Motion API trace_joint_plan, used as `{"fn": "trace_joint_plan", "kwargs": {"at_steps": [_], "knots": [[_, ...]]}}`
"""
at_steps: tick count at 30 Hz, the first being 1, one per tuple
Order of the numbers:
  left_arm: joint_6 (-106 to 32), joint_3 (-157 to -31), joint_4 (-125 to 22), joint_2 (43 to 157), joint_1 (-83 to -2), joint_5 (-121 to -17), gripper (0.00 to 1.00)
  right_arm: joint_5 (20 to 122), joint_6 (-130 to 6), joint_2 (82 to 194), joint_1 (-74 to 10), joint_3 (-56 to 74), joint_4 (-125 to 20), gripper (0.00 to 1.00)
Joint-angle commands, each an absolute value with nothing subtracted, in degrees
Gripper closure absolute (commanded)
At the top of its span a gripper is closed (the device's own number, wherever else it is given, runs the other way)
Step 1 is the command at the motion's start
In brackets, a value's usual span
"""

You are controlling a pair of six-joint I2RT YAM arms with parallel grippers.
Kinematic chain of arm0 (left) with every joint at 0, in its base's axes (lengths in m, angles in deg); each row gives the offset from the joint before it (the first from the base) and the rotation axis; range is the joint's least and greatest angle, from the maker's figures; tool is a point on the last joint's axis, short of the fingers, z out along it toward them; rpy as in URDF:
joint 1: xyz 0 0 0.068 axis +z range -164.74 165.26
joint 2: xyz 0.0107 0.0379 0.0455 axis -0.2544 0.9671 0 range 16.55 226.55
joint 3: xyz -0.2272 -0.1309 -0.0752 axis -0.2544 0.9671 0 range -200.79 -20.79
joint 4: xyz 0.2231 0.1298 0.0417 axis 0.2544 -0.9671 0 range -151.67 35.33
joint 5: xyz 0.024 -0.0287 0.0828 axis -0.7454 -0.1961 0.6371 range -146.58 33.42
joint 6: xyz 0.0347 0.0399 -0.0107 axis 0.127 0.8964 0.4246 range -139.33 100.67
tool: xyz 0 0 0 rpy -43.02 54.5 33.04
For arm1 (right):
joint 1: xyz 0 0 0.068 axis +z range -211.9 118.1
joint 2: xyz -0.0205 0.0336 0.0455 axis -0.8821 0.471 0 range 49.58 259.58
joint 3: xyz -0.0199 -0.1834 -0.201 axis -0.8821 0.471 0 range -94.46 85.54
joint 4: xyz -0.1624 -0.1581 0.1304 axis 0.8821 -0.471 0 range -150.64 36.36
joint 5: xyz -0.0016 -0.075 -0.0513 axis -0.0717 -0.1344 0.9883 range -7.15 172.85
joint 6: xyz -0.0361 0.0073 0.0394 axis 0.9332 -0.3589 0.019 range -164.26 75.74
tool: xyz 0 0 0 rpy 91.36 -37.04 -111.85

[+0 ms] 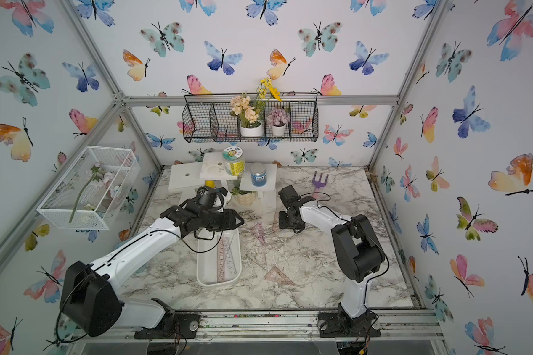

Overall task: Put the scattered rulers into the storage box
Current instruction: Move the ruler to the center of the board.

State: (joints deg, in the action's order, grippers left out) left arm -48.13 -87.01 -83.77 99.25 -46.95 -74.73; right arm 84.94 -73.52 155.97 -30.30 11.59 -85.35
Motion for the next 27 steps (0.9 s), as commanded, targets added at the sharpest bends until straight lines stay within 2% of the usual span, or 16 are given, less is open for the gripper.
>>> {"fn": "trace_joint_plan", "kwargs": {"at_steps": [1,14,27], "knots": [[-44.61,-90.99,-86.66,104.64,-49.63,-68.29,0.57,88.72,-72.73,157.32,-30.56,9.26,-87.90,0.47],[-43.74,-107.50,-87.68,126.50,-57.04,-59.75,0.57,81.82,-72.65,151.91,-37.63,18.33,-82.54,0.42],[-45.66,-118.76,-86.82,141.62,-61.52,-49.95,0.58,77.67,-72.99,146.90,-40.63,24.37,-79.42,0.40]]}}
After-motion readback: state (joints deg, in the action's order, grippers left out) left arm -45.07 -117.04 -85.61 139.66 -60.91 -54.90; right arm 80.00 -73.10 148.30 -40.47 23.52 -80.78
